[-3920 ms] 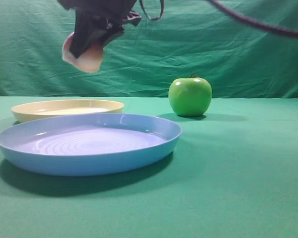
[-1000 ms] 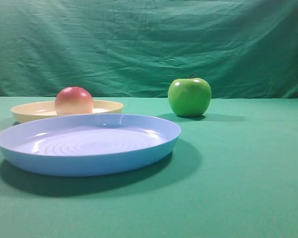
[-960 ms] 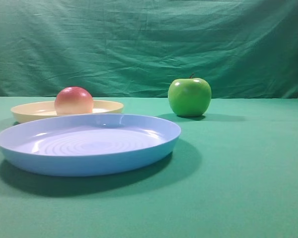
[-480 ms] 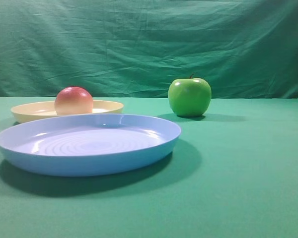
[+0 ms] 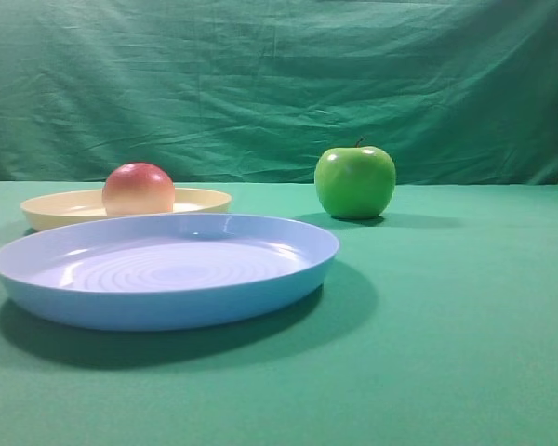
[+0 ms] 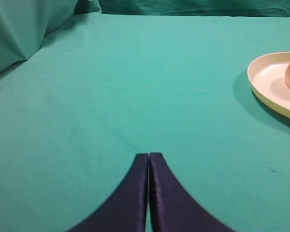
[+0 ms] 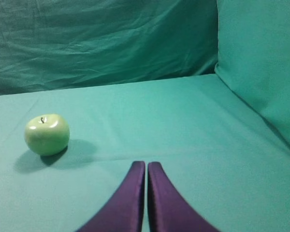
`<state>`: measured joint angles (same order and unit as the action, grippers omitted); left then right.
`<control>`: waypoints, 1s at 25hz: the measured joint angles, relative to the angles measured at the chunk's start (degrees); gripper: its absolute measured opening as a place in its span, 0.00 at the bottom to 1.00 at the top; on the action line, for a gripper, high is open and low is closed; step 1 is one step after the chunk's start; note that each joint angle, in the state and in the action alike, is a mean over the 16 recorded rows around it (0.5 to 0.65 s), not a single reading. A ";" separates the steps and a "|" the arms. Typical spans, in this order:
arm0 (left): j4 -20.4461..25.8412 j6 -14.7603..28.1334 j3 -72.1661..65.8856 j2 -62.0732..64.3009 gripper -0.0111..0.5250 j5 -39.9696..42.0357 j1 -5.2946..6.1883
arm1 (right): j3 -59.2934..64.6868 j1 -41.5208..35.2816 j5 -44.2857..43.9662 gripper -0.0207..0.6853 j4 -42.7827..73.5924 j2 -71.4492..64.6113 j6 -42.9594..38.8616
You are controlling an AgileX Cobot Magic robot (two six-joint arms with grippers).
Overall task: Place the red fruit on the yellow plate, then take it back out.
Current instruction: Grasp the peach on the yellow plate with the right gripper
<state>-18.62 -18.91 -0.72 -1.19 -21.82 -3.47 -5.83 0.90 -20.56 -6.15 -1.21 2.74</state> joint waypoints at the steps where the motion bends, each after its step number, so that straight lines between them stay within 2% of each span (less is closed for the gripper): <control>1: 0.00 0.00 0.00 0.00 0.02 0.00 0.00 | 1.26 0.00 0.83 0.03 -0.05 0.49 0.00; 8: 0.00 0.00 0.00 0.00 0.02 0.00 0.00 | 6.67 0.00 3.19 0.03 -0.31 1.79 0.00; 25: 0.00 0.00 0.00 0.00 0.02 0.00 0.00 | 7.31 0.00 -1.01 0.03 -0.90 1.79 -0.05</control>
<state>-18.62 -18.91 -0.72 -1.19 -21.82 -3.47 1.49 0.90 -21.57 -7.05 0.58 2.70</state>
